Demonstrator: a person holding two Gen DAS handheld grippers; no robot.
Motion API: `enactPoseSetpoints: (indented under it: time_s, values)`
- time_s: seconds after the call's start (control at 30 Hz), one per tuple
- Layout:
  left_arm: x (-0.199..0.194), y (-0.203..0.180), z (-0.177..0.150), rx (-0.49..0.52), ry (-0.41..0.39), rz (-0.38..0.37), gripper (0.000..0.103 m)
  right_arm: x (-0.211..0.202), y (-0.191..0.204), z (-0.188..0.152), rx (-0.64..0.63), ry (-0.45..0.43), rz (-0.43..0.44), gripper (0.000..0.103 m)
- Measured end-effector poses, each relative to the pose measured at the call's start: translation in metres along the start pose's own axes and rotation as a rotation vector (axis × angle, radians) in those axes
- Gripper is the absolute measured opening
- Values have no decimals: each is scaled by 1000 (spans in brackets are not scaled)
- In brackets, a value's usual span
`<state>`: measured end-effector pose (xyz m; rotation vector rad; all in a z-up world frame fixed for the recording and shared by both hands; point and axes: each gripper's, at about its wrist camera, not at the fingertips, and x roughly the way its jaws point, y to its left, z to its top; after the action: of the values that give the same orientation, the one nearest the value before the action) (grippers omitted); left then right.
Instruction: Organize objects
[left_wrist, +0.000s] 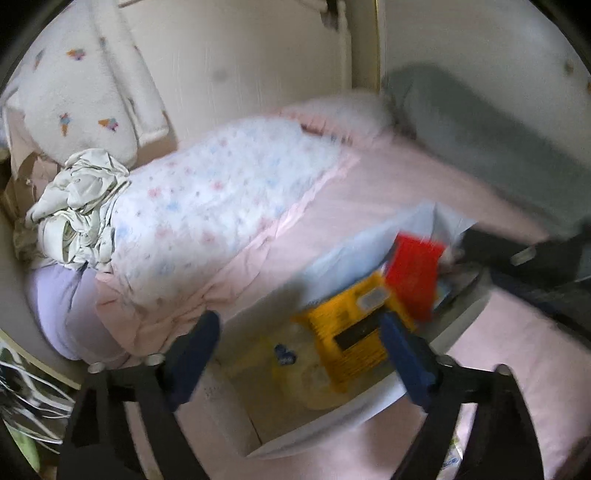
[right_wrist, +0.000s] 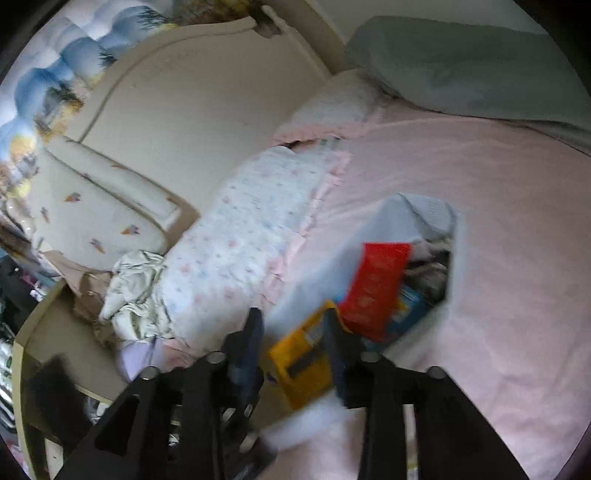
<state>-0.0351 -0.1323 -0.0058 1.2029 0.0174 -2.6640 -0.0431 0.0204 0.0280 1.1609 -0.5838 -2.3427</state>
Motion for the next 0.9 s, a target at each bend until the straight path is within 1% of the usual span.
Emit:
enactPoseSetpoints:
  time_s: [0.03,0.1,0.13,0.2,0.23,0.27,0.3,0.33,0.4,0.43,0.47,0.53,0.57,0.73,0.9]
  values:
    - [2,-1,-2,0,12,-13,77,-2,-3,-1,12,-7,-9,43]
    - [3,-2,-4,-22,25,-96,77,-5,-7,-2,28,-17,2,43]
    - [2,-2,-4,-45,27,-163,77,-5,-7,-2,33,-15,11,43]
    - [0,0,-5,-68,30,-222,76,-3,-7,-1,40,-10,15,43]
    - [-2,-1,-6,-77,22,-233,75,-2,-5,-2,32,-5,10,43]
    - [-5,-2,-7,-85,6,-223,74,0,-3,-2,26,0,4,43]
    - [-10,-1,-8,-92,-12,-190,73,1,-1,-2,14,6,-7,43]
    - [-15,0,-10,-100,-34,-121,70,1,1,-2,2,10,-18,43]
    - [-19,-3,-9,-104,-44,-23,69,2,5,-4,-21,17,-32,43]
    - [-19,-2,-8,-104,-37,4,68,3,6,-4,-29,23,-37,43]
    - [-18,-2,-8,-107,-33,-5,67,3,7,-5,-34,27,-41,43]
    - [-17,1,-8,-132,-21,-49,67,4,6,-6,-35,31,-51,43]
    - [-16,3,-8,-137,-17,-55,67,4,5,-6,-34,32,-52,43]
    - [-19,-1,-9,-117,-30,-37,66,3,3,-7,-28,38,-54,43]
    - [-21,-4,-9,-116,-27,-50,66,4,-3,-11,-10,60,-80,43]
